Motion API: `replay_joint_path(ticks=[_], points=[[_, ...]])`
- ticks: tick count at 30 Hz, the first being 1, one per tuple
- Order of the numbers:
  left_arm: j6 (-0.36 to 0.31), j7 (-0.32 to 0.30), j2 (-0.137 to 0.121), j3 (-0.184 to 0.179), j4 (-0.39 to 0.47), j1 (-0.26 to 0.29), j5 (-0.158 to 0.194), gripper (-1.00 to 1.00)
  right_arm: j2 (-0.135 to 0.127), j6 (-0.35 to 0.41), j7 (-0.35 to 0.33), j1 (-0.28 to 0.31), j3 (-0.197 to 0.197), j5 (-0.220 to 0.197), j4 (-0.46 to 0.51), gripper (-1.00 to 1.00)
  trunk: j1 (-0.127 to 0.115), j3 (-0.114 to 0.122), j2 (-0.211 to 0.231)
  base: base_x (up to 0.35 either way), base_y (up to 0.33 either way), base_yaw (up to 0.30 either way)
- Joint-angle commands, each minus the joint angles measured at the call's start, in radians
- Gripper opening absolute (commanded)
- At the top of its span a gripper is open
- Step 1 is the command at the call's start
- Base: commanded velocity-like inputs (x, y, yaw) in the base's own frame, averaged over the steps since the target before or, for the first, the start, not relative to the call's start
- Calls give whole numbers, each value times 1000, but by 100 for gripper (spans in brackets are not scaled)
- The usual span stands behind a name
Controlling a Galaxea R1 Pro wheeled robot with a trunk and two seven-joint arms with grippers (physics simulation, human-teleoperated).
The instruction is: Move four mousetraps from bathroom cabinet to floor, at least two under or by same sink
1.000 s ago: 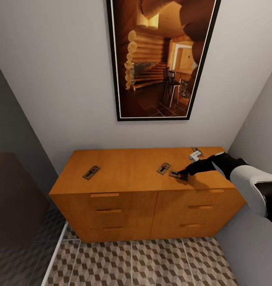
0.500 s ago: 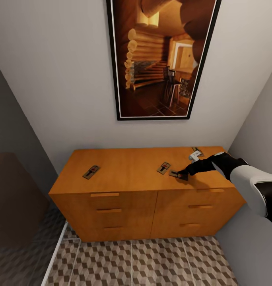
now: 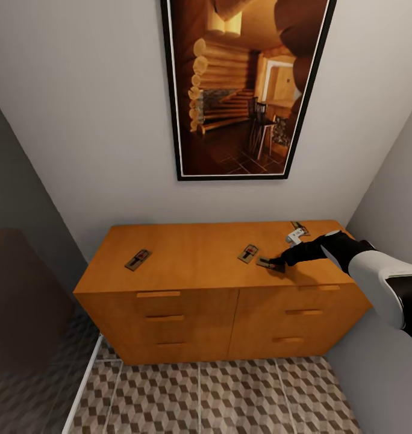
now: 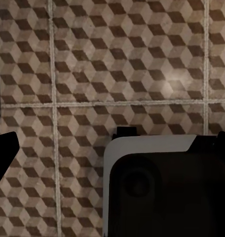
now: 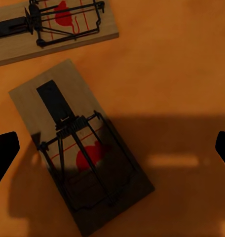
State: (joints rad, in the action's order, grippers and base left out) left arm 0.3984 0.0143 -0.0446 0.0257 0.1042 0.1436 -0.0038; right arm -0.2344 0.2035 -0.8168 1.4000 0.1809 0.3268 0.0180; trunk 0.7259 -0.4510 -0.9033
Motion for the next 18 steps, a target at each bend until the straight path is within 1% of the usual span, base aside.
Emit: replay_joint_path(ticks=[1, 11, 18], points=[[3, 1, 0, 2, -1, 1, -1, 100, 0, 8, -4, 0, 8, -8, 2, 100, 0, -1, -1, 0, 0, 0], [3, 1, 0, 2, -1, 1, -1, 100, 0, 8, -4, 0, 8, -8, 2, 100, 0, -2, -1, 0, 0, 0], [3, 1, 0, 2, -1, 1, 0, 100, 0, 8, -4, 0, 8, -8, 2, 100, 0, -9, -1, 0, 0, 0]])
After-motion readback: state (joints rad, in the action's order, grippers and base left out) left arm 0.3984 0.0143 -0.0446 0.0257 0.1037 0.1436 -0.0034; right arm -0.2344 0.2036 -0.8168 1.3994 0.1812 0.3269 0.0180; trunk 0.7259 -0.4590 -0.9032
